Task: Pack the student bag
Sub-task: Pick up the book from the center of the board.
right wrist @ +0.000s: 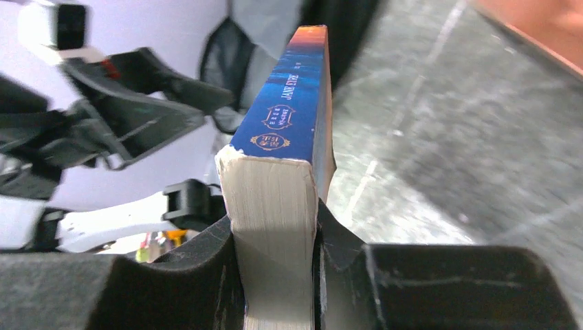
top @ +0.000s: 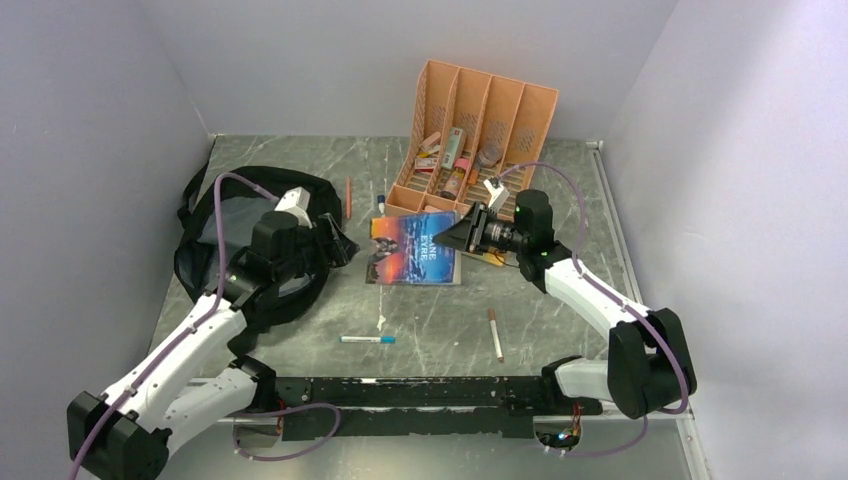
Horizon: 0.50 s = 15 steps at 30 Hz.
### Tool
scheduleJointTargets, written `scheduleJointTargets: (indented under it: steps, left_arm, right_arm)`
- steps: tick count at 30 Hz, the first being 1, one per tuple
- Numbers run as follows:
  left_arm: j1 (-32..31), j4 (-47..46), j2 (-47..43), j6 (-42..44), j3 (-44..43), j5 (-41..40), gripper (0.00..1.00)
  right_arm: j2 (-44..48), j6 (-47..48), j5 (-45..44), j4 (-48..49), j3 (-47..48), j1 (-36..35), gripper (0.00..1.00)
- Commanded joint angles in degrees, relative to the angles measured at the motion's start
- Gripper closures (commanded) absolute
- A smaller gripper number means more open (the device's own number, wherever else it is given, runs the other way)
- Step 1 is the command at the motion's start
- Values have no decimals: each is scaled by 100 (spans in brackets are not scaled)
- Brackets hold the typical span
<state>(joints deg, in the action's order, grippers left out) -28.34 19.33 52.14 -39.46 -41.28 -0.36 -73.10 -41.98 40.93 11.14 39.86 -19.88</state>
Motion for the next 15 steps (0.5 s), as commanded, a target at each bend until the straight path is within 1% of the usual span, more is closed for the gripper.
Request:
scheduleJointTargets:
  steps: [1, 4, 8, 11, 15]
  left_arm:
    - [263, 105, -209, 568, -189, 527, 17]
    - [417, 158, -343, 747, -423, 694, 14]
    - [575, 8, -471, 966, -714, 1250, 10]
    - [599, -229, -614, 969, -801, 1688, 8]
    - [610, -704, -709, 888, -748, 2323, 7]
  right_arm:
    - [261, -1069, 1205, 2174, 497, 43, 100]
    - [270, -1899, 1448, 3330, 420, 54, 100]
    - [270, -2676, 1531, 4345, 278, 53, 100]
    - [225, -3188, 1616, 5107, 175, 52, 100]
    - [46, -4042, 1722, 6427, 88, 50, 100]
